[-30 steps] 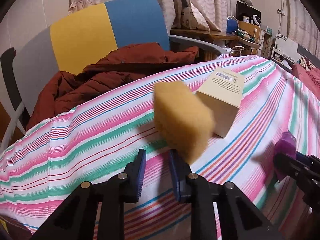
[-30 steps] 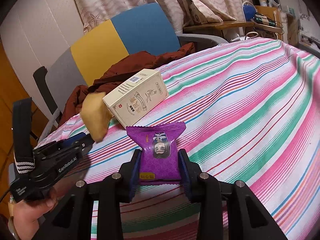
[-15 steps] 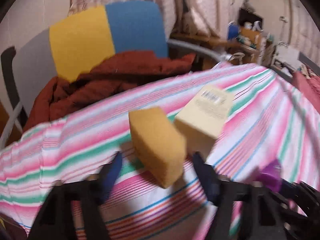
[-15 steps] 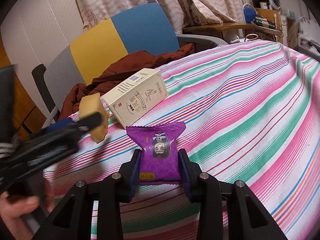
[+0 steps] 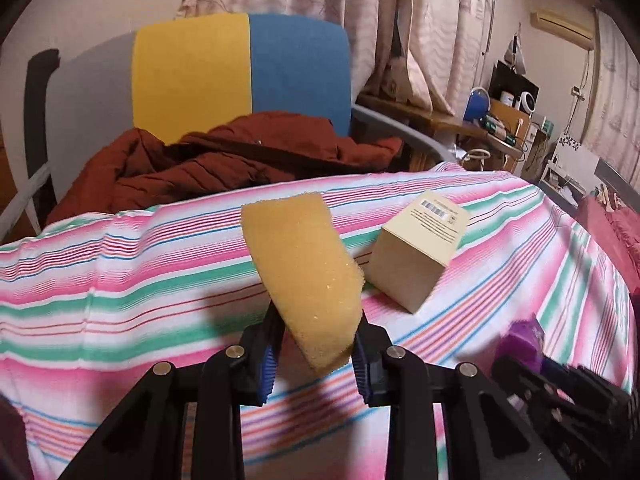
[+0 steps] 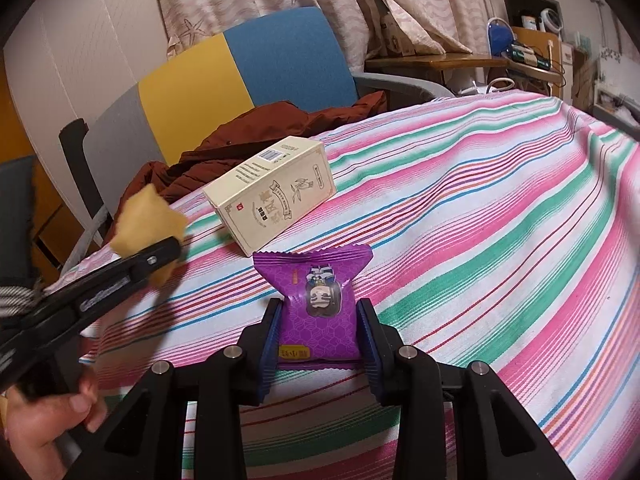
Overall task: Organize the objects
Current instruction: 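Grasp a yellow sponge with the left tool while the right tool holds the packet, then carry the sponge and packet over the gold tray and open both tools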
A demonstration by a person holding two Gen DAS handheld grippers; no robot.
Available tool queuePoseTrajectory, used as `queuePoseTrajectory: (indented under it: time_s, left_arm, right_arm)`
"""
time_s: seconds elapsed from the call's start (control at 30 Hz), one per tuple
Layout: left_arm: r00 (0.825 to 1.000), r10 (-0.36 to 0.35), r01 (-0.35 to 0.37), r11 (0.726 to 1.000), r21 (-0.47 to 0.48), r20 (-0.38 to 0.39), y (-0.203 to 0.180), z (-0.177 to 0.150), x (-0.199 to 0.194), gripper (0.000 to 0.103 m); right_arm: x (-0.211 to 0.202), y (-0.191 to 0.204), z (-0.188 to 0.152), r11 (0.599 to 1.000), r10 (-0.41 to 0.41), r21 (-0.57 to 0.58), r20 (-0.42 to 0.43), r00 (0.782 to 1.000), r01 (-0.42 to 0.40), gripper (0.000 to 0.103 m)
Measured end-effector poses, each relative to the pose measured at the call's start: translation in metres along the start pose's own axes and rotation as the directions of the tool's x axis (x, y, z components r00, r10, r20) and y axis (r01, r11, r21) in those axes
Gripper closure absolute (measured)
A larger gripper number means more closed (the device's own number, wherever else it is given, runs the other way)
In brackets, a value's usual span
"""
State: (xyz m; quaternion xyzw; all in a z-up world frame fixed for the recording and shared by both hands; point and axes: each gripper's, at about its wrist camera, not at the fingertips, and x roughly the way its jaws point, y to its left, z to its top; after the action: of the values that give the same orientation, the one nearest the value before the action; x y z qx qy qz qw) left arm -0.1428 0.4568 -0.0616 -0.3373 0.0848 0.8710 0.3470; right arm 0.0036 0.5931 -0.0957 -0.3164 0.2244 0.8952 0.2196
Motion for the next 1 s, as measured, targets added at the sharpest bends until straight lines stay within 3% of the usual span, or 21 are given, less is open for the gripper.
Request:
queuePoseTrajectory:
  time_s: [0.23, 0.53, 0.67, 0.9, 1.0]
  left_arm:
    - [0.997, 0.021, -0.021, 1.000, 0.000, 0.080, 0.007, -0.025, -0.044, 0.072]
    - [0.993, 0.025, -0.019, 0.998, -0.056, 0.113, 0.028, -0.059, -0.087, 0.073]
    - [0.993, -0.008, 0.013, 0.999, -0.042, 0.118, 0.026, -0.072, -0.104, 0.072]
    - [0.989, -0.087, 0.102, 0.987, -0.126, 0.122, 0.044, -0.090, -0.147, 0.072]
    - [0.986, -0.069, 0.096, 0.980, -0.177, 0.149, 0.066, -0.099, -0.176, 0.073]
  right_arm:
    - [-0.006, 0.019, -0.001, 0.994, -0.033, -0.099, 0.030, 0.999, 0.036, 0.067]
    - [-0.014, 0.044, -0.004, 0.973, -0.060, -0.217, 0.079, 0.995, 0.076, 0.067]
    - [-0.026, 0.053, -0.007, 0.962, -0.087, -0.246, 0.128, 0.988, 0.117, 0.067]
    - [-0.041, 0.098, -0.022, 0.908, -0.037, -0.410, 0.113, 0.993, 0.081, 0.067]
    - [-0.047, 0.117, -0.024, 0.924, 0.010, -0.382, 0.068, 0.998, 0.016, 0.067]
